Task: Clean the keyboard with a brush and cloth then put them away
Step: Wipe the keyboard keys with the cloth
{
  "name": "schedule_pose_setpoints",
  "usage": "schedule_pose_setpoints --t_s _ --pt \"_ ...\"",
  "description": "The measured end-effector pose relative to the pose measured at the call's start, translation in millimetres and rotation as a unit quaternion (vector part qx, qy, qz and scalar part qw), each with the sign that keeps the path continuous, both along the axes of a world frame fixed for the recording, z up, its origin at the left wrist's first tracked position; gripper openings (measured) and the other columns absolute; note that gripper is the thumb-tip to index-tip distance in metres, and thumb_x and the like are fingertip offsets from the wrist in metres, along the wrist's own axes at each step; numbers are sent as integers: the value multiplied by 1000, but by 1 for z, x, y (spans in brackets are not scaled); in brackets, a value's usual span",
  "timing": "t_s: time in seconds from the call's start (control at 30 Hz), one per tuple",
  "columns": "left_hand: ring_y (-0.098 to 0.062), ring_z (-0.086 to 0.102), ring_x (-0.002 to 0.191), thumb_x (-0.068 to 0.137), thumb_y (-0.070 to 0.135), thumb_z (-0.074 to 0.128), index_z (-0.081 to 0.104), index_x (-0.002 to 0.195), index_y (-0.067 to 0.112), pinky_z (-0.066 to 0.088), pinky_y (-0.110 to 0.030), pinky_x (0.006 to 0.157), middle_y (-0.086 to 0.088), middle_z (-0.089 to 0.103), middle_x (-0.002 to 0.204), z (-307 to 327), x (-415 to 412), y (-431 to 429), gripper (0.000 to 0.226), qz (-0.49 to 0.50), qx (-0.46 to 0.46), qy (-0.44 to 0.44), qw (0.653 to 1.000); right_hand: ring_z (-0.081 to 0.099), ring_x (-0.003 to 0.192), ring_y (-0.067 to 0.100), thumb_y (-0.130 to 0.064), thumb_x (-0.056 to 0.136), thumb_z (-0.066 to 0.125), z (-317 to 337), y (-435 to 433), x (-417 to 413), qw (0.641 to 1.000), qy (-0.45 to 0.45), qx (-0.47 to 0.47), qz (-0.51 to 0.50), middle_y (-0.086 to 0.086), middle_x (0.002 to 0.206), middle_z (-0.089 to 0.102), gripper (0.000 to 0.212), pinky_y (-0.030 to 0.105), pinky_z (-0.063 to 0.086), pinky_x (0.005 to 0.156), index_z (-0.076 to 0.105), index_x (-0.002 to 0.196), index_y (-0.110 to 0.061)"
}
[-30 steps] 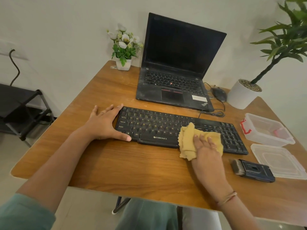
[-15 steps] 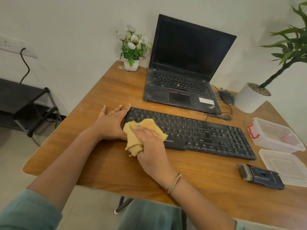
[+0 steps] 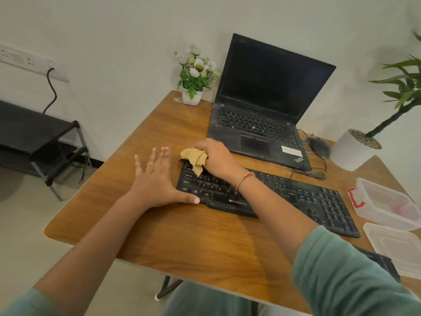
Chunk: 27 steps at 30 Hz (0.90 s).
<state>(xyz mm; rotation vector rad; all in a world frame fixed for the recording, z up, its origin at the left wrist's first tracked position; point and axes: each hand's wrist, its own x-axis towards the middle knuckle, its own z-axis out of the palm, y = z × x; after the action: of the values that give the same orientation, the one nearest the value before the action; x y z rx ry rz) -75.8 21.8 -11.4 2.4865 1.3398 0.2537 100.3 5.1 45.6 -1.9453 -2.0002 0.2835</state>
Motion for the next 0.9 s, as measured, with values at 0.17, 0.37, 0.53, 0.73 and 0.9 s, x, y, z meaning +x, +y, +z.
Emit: schedule_pose_setpoints --t_s 0.17,0.37,0.53,0.73,0.9 --pt "-20 -4 145 33 104 22 -1 150 23 -12 -59 110 1 4 159 -5 -1 -7 144 18 -10 -4 1000 54 100 21 -18 87 61 -2 3 3 999 -12 -15 49 4 107 58 19 42 47 88 68 105 -22" --pt "-19 3 145 34 103 25 7 149 24 -10 -60 111 3 13 157 -5 -1 -8 141 19 -6 -14 1000 43 108 20 -27 92 56 14 0 -2 988 -90 -52 111 3 115 48 25 36 42 89 65 115 -25" --pt "-20 4 145 36 102 29 9 149 22 -8 -60 111 3 15 157 -2 -2 -9 140 26 -4 -21 999 43 110 19 -13 87 60 14 -8 -6 982 -110 -45 147 -1 119 44 30 40 45 90 66 112 -29" --pt "-20 2 145 41 98 36 11 148 24 -8 -61 110 5 14 157 -2 -2 -9 132 25 -13 -30 999 44 111 22 -23 85 63 10 -39 -30 971 -70 -39 225 2 119 44 15 43 43 90 68 99 -27" --pt "-20 3 145 37 99 34 13 147 25 -8 -61 111 8 15 156 -2 -1 -10 134 25 -21 -36 999 41 119 22 -21 86 63 12 -42 -29 963 -74 -56 252 3 128 41 16 39 42 93 66 100 -26"
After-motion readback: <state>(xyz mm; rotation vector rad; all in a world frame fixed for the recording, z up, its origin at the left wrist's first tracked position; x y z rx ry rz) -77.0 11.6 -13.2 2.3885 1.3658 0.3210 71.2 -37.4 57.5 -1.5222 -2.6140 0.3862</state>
